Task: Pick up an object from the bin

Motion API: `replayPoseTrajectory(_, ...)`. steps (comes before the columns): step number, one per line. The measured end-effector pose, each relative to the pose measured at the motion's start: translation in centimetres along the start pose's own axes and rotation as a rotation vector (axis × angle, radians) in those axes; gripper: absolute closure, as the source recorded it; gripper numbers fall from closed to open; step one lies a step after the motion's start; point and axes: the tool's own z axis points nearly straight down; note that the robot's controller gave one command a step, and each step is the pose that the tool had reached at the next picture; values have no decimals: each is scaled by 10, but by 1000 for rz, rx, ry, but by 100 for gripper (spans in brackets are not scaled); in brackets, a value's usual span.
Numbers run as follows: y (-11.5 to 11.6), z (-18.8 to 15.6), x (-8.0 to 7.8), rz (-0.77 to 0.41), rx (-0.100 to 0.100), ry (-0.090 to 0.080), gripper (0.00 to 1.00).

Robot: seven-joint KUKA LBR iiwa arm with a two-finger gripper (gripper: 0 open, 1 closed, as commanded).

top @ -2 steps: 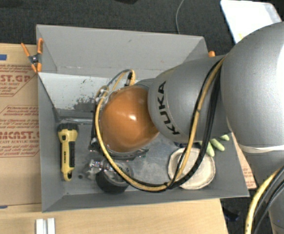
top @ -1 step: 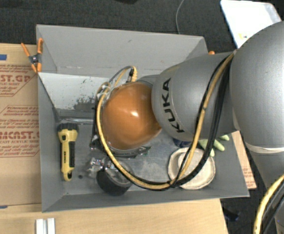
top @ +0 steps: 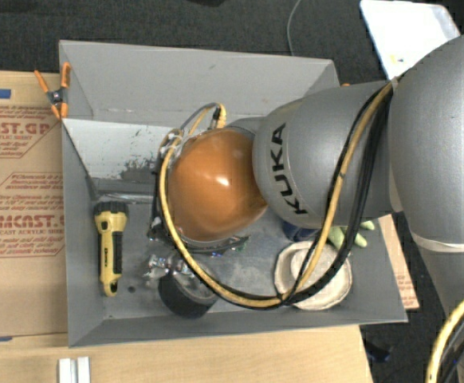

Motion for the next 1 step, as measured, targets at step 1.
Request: replayPoseTrajectory(1, 1, -5, 0, 1, -2, 0, 100)
